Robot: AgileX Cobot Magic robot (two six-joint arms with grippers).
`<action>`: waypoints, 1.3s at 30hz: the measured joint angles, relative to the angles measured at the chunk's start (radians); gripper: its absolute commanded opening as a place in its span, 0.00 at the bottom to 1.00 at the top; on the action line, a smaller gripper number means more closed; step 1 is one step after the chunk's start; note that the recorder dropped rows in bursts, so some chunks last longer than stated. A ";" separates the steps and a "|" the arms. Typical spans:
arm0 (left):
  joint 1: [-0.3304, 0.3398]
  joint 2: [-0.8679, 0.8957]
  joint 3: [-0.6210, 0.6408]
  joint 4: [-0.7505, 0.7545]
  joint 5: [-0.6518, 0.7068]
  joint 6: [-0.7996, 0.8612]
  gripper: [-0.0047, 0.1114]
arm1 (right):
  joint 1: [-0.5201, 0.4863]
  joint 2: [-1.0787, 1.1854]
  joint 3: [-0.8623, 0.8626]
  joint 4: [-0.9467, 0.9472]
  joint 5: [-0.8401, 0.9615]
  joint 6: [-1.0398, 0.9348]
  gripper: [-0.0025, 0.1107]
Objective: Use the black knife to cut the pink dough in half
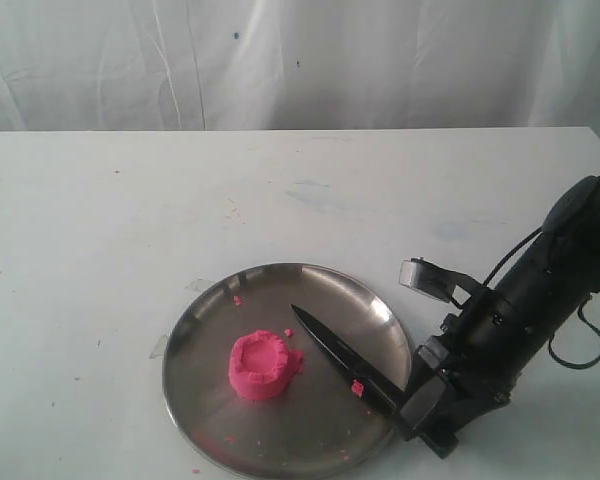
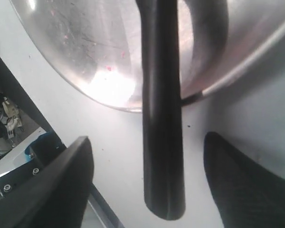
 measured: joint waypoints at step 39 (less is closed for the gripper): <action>0.000 0.000 0.000 0.000 0.000 0.000 0.04 | 0.000 -0.179 -0.012 -0.082 -0.043 0.174 0.02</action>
